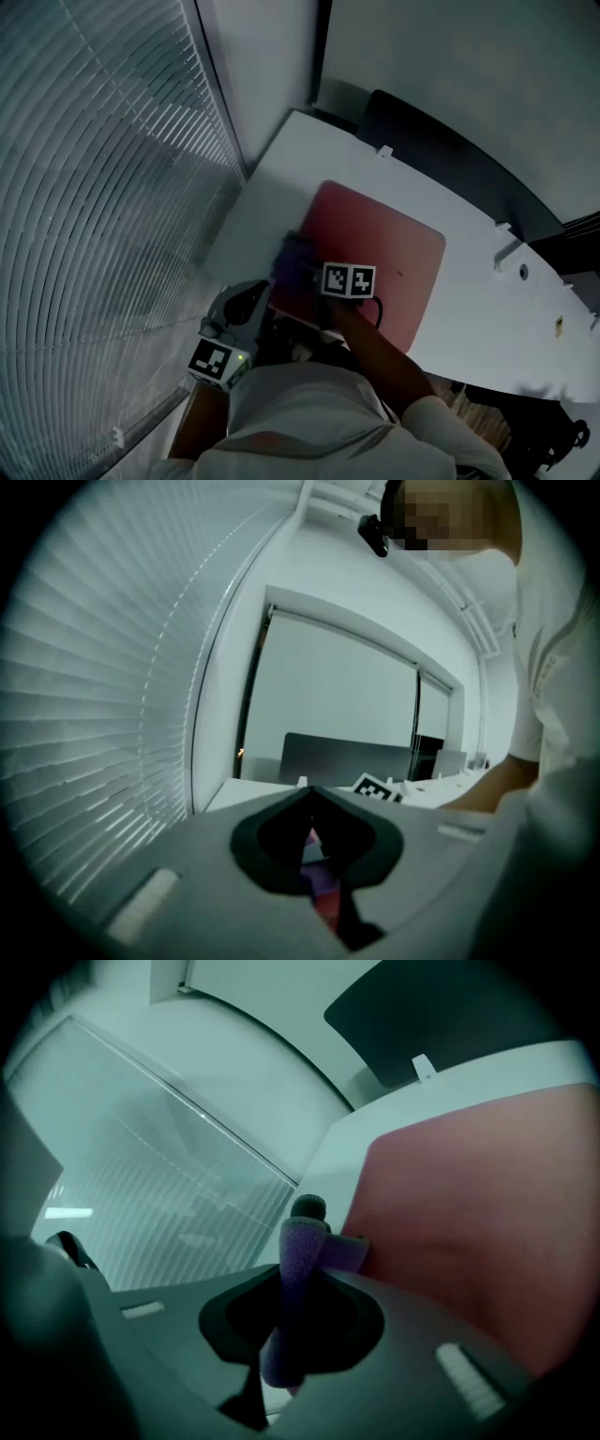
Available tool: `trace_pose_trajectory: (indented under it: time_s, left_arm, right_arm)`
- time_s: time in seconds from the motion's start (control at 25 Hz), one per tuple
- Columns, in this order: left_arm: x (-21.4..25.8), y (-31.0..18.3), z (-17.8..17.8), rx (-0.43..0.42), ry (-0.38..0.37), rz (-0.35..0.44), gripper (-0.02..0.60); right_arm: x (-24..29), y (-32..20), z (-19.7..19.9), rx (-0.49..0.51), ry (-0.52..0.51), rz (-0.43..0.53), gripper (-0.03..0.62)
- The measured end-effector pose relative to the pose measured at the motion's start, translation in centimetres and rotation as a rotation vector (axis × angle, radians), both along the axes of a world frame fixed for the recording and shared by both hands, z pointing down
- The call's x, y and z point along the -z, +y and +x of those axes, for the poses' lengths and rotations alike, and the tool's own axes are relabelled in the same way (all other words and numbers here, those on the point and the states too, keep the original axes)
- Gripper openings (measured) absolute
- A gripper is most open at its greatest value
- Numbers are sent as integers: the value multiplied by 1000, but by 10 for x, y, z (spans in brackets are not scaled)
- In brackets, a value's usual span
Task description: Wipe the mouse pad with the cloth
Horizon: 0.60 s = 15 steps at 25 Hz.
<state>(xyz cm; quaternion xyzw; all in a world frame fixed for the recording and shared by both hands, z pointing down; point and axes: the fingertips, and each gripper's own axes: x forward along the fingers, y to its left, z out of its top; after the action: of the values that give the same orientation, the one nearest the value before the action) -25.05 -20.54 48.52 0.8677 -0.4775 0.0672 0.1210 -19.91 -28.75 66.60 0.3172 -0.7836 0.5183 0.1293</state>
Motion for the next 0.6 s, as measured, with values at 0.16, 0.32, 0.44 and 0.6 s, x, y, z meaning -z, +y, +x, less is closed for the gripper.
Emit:
trace_pose_trajectory:
  time_s: [0.16, 0.32, 0.44, 0.6]
  left_arm:
    - [0, 0, 5, -25, 7, -1, 0]
    - [4, 0, 23, -74, 9, 10, 0]
    - [9, -4, 46, -110, 29, 27, 0]
    - [15, -3, 83, -161, 35, 33, 0]
  right_arm:
    - [-21, 0, 22, -33, 82, -22, 49]
    - [-31, 16, 61, -85, 119, -46, 49]
    - [-38, 25, 98, -118, 147, -57, 49]
    - [-42, 42, 148, -166, 173, -70, 49]
